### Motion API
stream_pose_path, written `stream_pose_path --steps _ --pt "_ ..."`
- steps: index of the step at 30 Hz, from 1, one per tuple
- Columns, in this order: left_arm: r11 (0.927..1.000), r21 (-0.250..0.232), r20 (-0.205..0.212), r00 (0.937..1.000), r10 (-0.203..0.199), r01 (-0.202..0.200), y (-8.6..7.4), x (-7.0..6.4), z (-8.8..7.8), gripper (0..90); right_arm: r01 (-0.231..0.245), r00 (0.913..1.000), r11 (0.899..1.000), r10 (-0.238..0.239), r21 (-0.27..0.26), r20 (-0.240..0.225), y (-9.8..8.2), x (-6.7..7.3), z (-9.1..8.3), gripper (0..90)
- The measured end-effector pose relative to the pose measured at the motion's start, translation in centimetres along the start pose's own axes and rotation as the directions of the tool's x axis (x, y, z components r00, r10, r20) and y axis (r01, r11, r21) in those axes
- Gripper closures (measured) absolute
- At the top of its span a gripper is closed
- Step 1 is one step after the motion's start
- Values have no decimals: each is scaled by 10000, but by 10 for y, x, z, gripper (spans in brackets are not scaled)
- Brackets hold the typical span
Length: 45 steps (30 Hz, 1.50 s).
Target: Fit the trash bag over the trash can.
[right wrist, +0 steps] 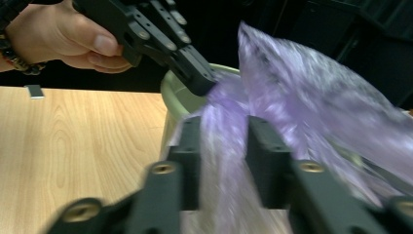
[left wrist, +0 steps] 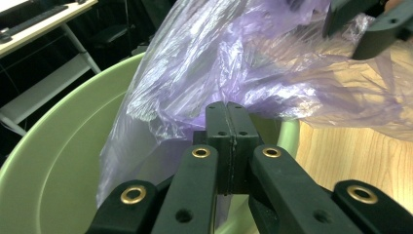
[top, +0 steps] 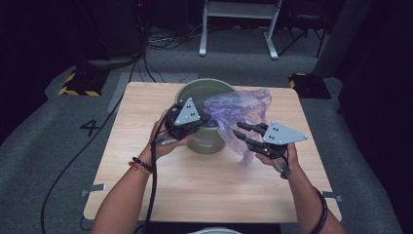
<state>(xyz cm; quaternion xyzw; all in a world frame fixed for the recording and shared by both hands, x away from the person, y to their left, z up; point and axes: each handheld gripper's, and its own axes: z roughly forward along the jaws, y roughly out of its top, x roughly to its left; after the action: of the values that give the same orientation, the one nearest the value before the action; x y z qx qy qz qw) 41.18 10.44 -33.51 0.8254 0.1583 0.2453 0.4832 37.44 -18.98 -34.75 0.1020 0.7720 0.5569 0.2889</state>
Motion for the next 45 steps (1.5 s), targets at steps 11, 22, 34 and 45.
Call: stream_pose_path --steps 11,22,34,45 --pt "9995 28 -326 9990 -321 322 -16 10 -13 900 -229 9929 9995 203 206 1170 -9 -7 -34 365" --pt "9982 -175 -508 9970 -578 569 -27 15 -23 899 -2806 9393 9593 2678 313 2146 -41 -48 -27 259" --pt "9932 -526 -737 9914 -1080 1043 -27 14 -36 585 -2660 9597 9635 2617 304 1025 -30 -52 2 821" --pt "9896 -1065 221 9952 -949 967 -7 -20 -51 154 -1848 9780 9824 1810 282 1041 -15 -45 10 900"
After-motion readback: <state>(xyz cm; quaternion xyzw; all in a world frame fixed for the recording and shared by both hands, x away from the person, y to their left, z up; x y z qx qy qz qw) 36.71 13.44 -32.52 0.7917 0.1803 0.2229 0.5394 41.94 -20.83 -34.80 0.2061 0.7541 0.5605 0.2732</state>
